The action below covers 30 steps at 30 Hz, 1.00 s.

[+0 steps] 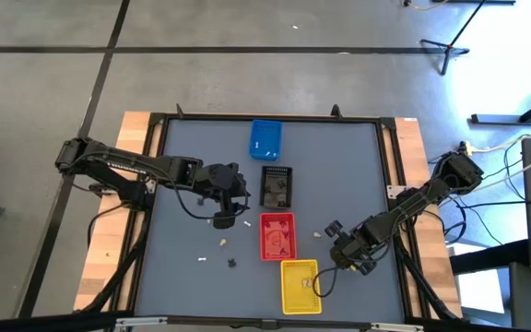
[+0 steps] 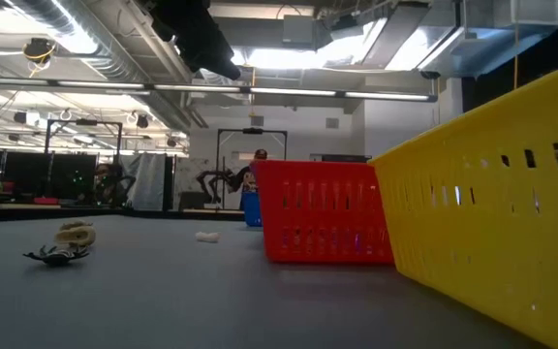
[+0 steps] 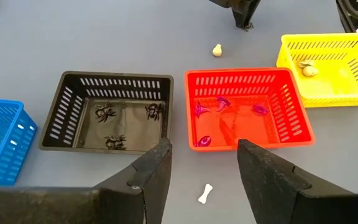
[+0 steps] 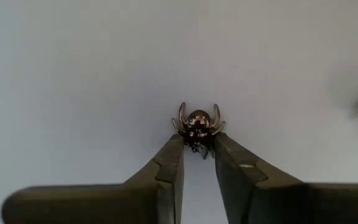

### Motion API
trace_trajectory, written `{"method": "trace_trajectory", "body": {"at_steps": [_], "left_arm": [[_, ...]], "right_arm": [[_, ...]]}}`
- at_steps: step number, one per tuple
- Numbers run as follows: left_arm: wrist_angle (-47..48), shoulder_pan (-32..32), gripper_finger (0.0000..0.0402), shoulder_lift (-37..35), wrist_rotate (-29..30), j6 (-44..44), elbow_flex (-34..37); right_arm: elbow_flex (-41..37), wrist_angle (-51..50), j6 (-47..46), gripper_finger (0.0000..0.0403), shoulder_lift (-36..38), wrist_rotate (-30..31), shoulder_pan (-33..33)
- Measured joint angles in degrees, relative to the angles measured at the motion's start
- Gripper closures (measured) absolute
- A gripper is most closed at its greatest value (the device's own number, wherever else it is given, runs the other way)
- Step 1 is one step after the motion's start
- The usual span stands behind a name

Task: Sort Halloween decoration
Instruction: Put the black spider toy into the black bin

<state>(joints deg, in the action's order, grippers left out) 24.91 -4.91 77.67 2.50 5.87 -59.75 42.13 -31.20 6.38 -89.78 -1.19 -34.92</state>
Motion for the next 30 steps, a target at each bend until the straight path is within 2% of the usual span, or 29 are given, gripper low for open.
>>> {"method": "trace_trajectory", "body": {"at_steps": [16,30], "left_arm": [[-0.1,0.0,0.0227,0.0,0.0,0.0,0.0],[-0.1,0.0,0.0227,0.0,0.0,0.0,0.0]], "right_arm": [[8.9,-5.2,-0.5,0.0330,-0.2,1.8,0.1],[16.4,-10.7,1.6,0.0330,-0.1,14.5,0.1]]}}
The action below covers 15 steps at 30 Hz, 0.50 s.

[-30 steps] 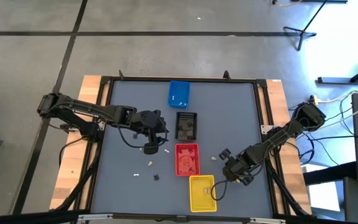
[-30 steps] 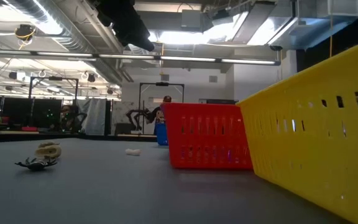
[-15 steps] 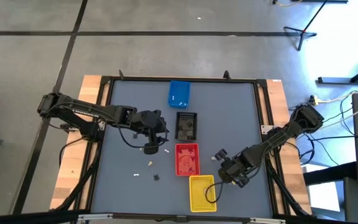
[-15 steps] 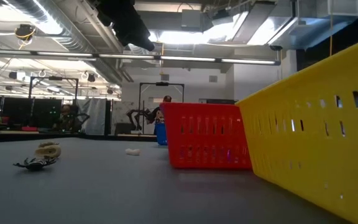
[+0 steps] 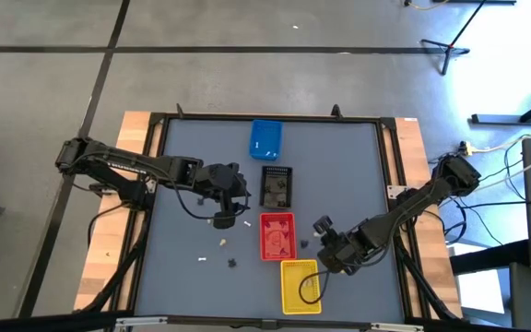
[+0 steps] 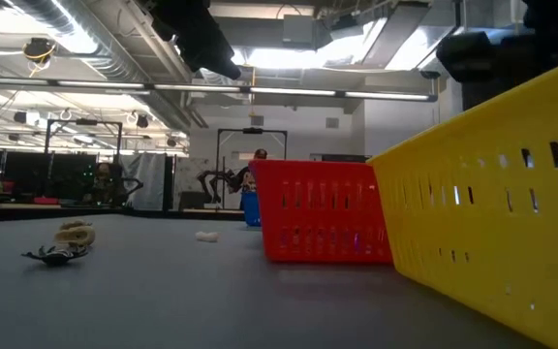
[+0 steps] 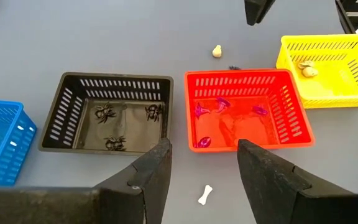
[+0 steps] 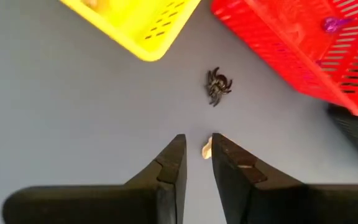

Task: Sort Halloween decoration
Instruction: Put the black spider toy into the black bin

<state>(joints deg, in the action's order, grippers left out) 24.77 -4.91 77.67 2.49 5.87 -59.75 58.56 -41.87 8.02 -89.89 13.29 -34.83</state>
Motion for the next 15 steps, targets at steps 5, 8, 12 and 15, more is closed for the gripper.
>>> {"method": "trace_trajectory", "body": {"at_steps": [5,8,12,15], "left_arm": [[0.0,0.0,0.0227,0.0,0.0,0.0,0.0],[0.0,0.0,0.0227,0.0,0.0,0.0,0.0],[0.0,0.0,0.0227,0.0,0.0,0.0,0.0],[0.0,0.0,0.0227,0.0,0.0,0.0,0.0]], "right_arm": [[0.4,-0.8,-0.1,0.0330,0.1,0.1,0.0],[0.4,-0.5,-0.2,0.0330,0.0,-0.9,0.0],[0.4,0.0,-0.2,0.0330,-0.1,-0.8,0.0],[0.4,0.6,-0.2,0.0330,-0.2,-0.5,0.4]]}}
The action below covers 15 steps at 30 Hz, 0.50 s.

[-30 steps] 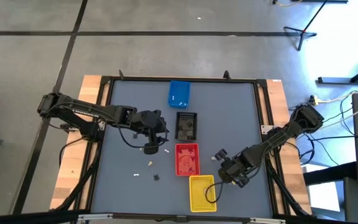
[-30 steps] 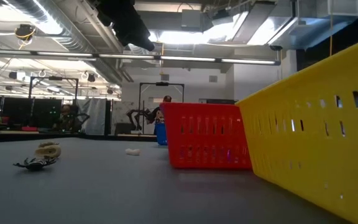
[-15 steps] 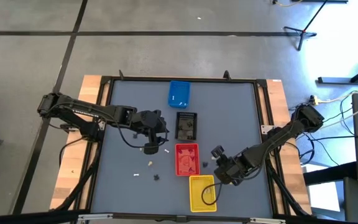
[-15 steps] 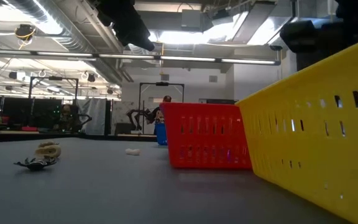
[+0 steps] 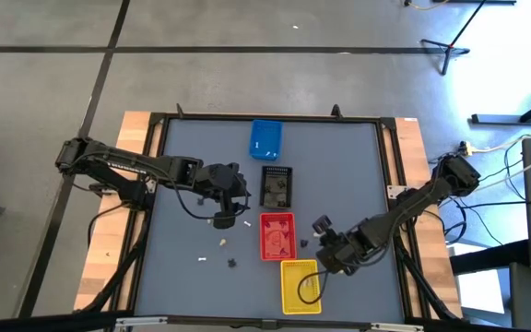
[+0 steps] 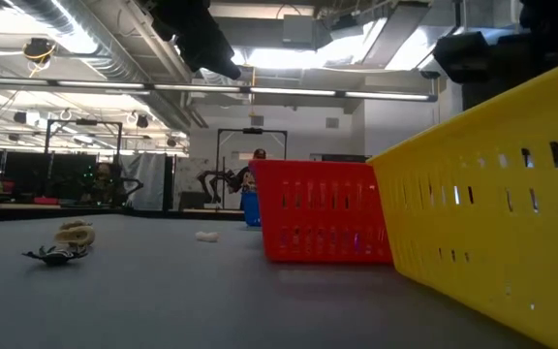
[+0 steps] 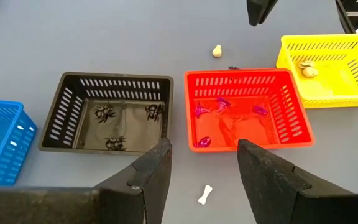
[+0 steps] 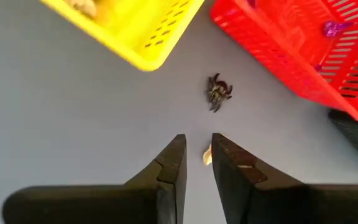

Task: Sort Halloween decoration
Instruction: Put the black spider toy into the black bin

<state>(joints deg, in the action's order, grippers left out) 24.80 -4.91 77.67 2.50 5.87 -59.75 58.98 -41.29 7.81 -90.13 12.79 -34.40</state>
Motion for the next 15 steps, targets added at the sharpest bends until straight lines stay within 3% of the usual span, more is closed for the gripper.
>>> {"method": "trace_trajectory", "body": {"at_steps": [8,15], "left_arm": [[0.0,0.0,0.0227,0.0,0.0,0.0,0.0],[0.0,1.0,0.0227,0.0,0.0,-0.4,0.0]], "right_arm": [[0.0,1.2,-7.6,0.0325,-0.2,0.1,3.0],[0.0,5.2,-14.1,0.0281,-0.2,-4.6,7.0]]}}
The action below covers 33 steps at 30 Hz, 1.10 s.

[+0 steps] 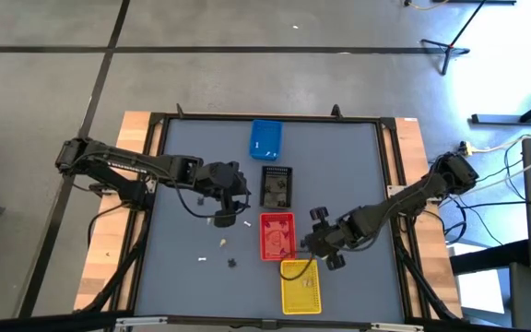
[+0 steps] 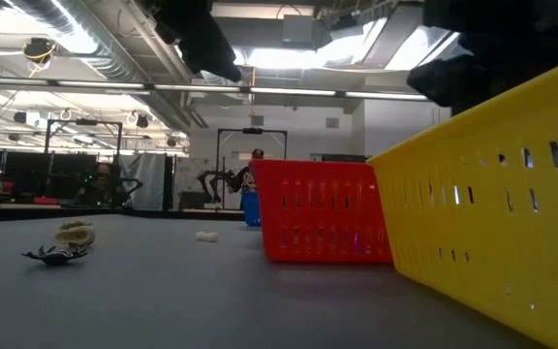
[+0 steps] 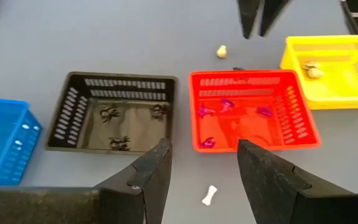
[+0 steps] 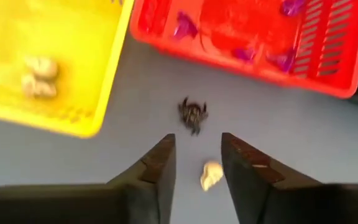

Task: Sort Halloween decoration
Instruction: Put the black spider toy into the black bin

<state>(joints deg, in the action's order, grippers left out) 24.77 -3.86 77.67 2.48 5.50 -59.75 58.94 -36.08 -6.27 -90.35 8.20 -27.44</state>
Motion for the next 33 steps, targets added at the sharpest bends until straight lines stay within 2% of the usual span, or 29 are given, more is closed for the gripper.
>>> {"method": "trace_trajectory", "body": {"at_steps": [5,10,21,33], "left_arm": [[0.0,2.9,0.0227,0.0,0.0,-0.1,0.0],[0.0,5.5,0.0227,0.0,0.0,-3.2,0.0],[0.2,7.5,0.0227,0.0,-0.1,-4.6,0.0],[0.0,7.5,0.0227,0.0,-0.2,-4.6,0.0]], "right_arm": [[0.0,3.5,-0.2,0.0241,-0.4,-1.3,1.0],[-1.2,5.4,-2.0,0.0221,-1.7,-2.4,0.8],[-4.9,8.9,-8.9,0.0219,-4.8,-1.3,0.9],[-4.8,9.6,-8.9,0.0219,-9.2,-1.5,2.6]]}}
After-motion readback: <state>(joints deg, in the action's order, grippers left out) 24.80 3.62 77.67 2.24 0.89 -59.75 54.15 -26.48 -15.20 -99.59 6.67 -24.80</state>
